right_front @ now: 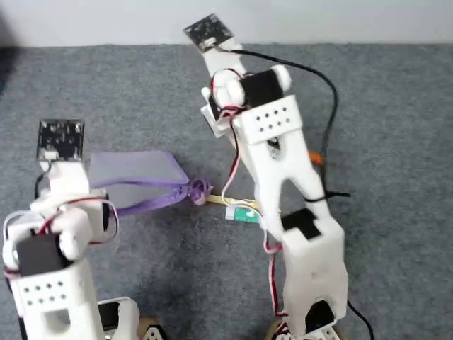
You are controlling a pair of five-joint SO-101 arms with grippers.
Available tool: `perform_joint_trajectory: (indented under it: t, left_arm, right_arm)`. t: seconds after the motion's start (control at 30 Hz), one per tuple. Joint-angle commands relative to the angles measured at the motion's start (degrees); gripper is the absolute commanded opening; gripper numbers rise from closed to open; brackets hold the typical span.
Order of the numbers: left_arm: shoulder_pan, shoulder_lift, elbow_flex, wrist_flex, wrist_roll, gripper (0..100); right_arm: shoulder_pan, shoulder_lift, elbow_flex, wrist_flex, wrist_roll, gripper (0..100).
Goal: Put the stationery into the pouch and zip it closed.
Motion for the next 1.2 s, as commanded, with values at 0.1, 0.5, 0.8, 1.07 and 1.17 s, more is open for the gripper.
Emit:
perform_joint_trajectory:
  t: [0.1,0.5,0.8,1.07,1.17]
  left_arm:
    - [0.44,8.97,-9.10,0.26,4.31,1]
    - [0.53,25.23,-17.36,0.26,9.58,1]
    - [8.97,28.66,-18.59,-0.09,13.27,1]
    - [7.74,28.66,-18.68,-0.09,14.24,1]
    - [6.59,28.57,-19.38,1.14,14.07,1]
  right_arm:
    - [-3.30,-17.80,4.84,2.33,-11.25,0.7]
    - [-12.26,-30.37,4.84,2.24,-24.79,0.7]
    - [-15.96,-34.77,5.01,2.42,-27.96,0.8]
    - [-15.96,-47.16,23.74,2.24,-27.78,0.8]
    - [-15.60,-54.90,34.73,-2.59,-27.78,0.8]
